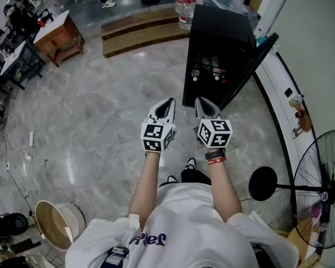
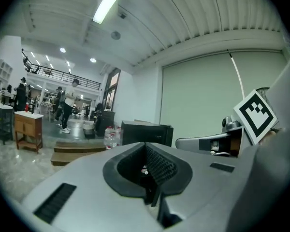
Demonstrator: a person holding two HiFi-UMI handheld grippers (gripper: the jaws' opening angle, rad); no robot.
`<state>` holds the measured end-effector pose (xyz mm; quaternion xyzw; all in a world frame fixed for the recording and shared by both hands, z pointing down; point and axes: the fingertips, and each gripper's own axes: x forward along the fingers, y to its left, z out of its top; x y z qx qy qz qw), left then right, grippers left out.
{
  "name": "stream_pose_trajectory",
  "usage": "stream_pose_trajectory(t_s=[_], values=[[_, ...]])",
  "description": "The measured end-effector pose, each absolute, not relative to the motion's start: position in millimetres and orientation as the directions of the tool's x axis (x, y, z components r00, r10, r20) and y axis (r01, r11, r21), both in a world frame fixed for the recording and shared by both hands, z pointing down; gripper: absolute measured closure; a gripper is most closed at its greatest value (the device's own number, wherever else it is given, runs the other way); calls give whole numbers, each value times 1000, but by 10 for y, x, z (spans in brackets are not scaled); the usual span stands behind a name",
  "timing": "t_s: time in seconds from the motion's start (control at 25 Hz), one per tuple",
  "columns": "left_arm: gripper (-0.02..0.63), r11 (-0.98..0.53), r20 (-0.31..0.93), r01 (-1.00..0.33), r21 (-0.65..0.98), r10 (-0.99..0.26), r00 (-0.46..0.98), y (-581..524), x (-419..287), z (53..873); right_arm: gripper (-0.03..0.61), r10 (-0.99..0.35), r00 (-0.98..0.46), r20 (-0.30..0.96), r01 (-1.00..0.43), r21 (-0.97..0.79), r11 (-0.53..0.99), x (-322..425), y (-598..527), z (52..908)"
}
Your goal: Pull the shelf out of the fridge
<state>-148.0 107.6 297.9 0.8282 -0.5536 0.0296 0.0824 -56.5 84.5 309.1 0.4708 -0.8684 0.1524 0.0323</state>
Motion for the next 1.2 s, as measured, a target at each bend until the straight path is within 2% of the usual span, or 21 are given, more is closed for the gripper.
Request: stream_pose_trajectory(t_s=[0.16,0.44,0.64,0.92,1.2], values=[[594,-452,146,-887,95,-875,461,627,-1014,3035,578,-844,-491,214,-865,-236,443,-108,492,3206],[594,-495,122,-868,49,-859,497,-41,-406,3044,578,-890,-407,206,-900,-258,352,591,-243,3308],[594,-508,136,-861,39,-851,508,-359,-180,3216,578,-888,-403,223,-895,-298,331,834,-527,3527],[594,-491,121,-865,103,-857,501,-811,69,3545,578,-878,-401,262,-881,-374,290,1135,-995,4008],[594,-484,163,-870,93,-855,493,-1423,66,3929,578,-869,-405,284,-842,-487,233,1099,-1619,4546]])
